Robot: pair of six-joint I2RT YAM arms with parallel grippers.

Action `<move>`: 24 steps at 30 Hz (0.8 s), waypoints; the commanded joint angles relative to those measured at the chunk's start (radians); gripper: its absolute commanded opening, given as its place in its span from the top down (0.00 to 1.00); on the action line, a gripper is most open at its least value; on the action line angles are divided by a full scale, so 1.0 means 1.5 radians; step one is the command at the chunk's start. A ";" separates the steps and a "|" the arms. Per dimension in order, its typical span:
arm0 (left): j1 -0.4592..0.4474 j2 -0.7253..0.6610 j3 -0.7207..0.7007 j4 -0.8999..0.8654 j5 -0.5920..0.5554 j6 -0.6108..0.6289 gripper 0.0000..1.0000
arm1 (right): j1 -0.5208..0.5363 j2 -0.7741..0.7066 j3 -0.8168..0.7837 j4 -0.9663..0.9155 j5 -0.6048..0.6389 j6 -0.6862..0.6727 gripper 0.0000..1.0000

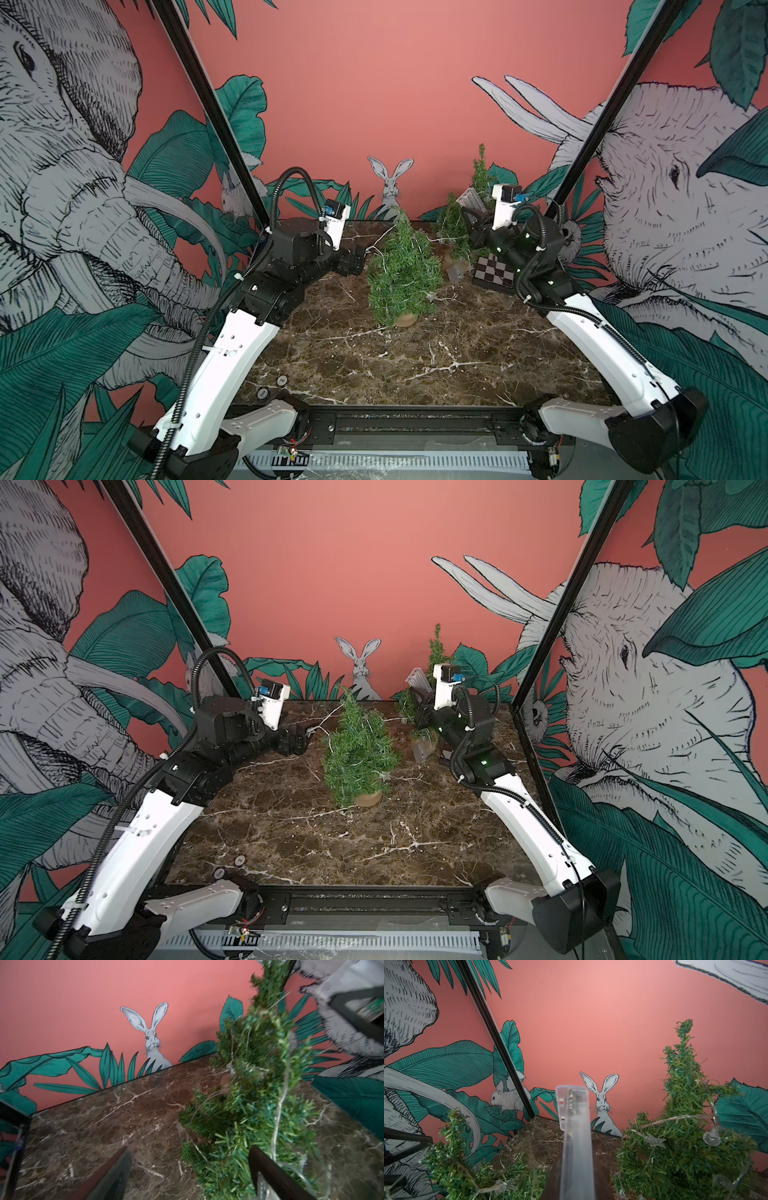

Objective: Wrap string light around the christmas tree
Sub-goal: Wrap the Christmas tree at the center of the board.

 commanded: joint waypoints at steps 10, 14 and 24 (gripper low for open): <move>0.003 0.063 0.040 0.008 -0.241 0.026 0.02 | 0.048 0.011 -0.003 0.032 -0.006 -0.042 1.00; 0.003 0.043 0.028 0.050 -0.305 -0.013 0.04 | 0.063 -0.002 -0.025 0.053 -0.020 -0.055 1.00; 0.003 -0.161 -0.068 0.129 0.050 -0.078 0.20 | 0.129 -0.127 -0.165 0.152 -0.132 -0.126 1.00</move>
